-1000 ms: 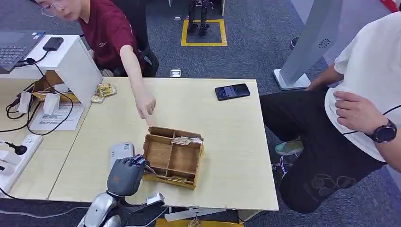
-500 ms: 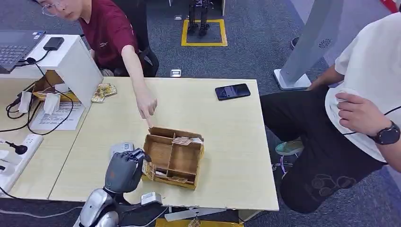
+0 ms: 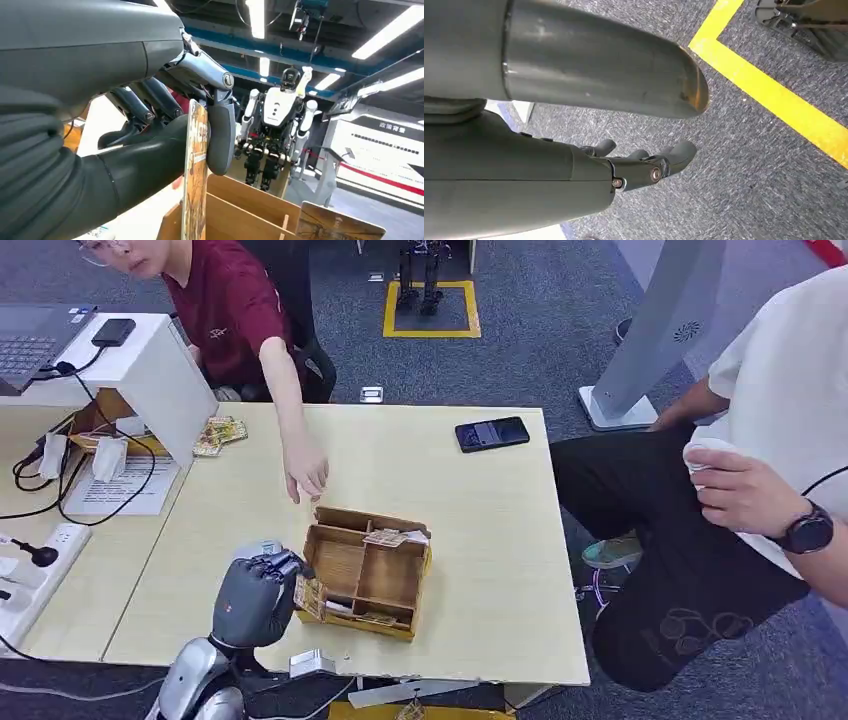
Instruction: Pass the card to the sensor for recognition and then transmit it.
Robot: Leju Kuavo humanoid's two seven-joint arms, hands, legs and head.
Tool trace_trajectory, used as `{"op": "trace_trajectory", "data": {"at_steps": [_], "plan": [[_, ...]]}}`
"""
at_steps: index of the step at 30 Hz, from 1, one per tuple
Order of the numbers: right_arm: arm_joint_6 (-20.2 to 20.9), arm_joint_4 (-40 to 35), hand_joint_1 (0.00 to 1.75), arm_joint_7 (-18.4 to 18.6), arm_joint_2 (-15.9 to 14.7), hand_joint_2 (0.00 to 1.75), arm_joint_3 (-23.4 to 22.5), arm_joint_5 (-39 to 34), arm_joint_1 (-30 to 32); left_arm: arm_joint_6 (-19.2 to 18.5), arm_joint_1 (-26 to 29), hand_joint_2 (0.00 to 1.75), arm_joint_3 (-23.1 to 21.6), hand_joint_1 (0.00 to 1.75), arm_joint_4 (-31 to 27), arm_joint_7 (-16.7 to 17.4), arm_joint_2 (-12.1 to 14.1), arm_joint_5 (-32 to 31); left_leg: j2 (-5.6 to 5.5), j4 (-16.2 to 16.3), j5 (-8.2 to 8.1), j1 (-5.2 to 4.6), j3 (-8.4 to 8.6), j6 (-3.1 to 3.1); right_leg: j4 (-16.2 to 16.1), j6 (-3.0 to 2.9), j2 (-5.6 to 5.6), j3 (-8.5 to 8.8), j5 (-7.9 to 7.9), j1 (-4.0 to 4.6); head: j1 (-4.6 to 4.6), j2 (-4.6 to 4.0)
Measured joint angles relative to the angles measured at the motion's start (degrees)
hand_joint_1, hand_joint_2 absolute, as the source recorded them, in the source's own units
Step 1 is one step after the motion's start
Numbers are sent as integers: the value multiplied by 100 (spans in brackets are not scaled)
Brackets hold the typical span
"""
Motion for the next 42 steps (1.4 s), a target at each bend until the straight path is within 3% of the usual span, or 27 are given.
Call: {"op": "trace_trajectory", "data": {"at_steps": [6,15,20,31,42], "plan": [[0,0,0,0,0,0,0,9,0,26,5,175,0,175,-33,24,18,7,0,0,0,0,1,0,0,0,0,0,0,0,-2,0],[-2,0,0,-9,0,0,0,70,-1,168,-329,175,219,175,92,468,20,-328,0,0,1,0,1,0,0,0,1,0,1,0,-2,0],[0,0,0,-42,0,0,0,118,-7,173,-727,175,524,175,490,765,125,-420,0,0,2,2,2,-1,1,-1,1,0,1,2,0,0],[-13,0,0,11,0,0,0,181,-7,269,-1411,175,1546,175,1268,782,426,-295,1,0,4,3,0,-5,4,-2,2,0,2,4,0,0],[-20,0,0,0,0,0,0,192,-23,302,-1561,175,1838,175,1711,737,444,-267,0,0,4,2,0,-5,3,-2,2,-1,2,3,-2,0]]}}
